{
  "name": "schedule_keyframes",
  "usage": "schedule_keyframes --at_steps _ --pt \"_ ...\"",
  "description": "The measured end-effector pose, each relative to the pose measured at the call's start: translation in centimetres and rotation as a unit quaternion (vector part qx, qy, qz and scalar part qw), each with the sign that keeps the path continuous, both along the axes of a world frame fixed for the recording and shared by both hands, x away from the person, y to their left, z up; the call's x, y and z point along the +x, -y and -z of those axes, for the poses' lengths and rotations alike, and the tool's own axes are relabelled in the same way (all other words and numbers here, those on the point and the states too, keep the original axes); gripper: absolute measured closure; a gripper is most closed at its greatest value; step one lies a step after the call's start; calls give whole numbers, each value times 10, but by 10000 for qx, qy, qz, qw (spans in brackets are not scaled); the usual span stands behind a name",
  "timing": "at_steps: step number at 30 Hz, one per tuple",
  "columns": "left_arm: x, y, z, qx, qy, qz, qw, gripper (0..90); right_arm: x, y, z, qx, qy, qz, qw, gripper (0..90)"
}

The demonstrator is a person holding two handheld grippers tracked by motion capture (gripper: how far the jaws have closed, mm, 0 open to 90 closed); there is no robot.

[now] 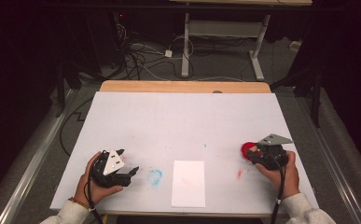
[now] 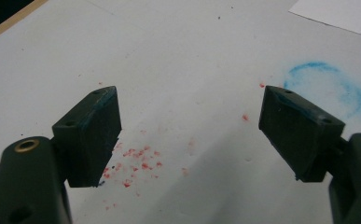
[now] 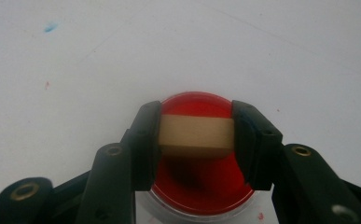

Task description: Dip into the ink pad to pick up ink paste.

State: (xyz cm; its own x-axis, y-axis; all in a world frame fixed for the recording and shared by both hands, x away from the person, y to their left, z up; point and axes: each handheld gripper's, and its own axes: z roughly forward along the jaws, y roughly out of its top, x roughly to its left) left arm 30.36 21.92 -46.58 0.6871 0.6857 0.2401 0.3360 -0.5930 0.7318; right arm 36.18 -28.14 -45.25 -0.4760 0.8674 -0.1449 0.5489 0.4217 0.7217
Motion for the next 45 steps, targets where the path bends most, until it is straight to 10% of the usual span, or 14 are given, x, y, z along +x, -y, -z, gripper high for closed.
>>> schedule_keyframes --at_steps 45 --pt "-1 1 1 123 57 43 9999 208 6 1 2 44 -419 28 9991 558"
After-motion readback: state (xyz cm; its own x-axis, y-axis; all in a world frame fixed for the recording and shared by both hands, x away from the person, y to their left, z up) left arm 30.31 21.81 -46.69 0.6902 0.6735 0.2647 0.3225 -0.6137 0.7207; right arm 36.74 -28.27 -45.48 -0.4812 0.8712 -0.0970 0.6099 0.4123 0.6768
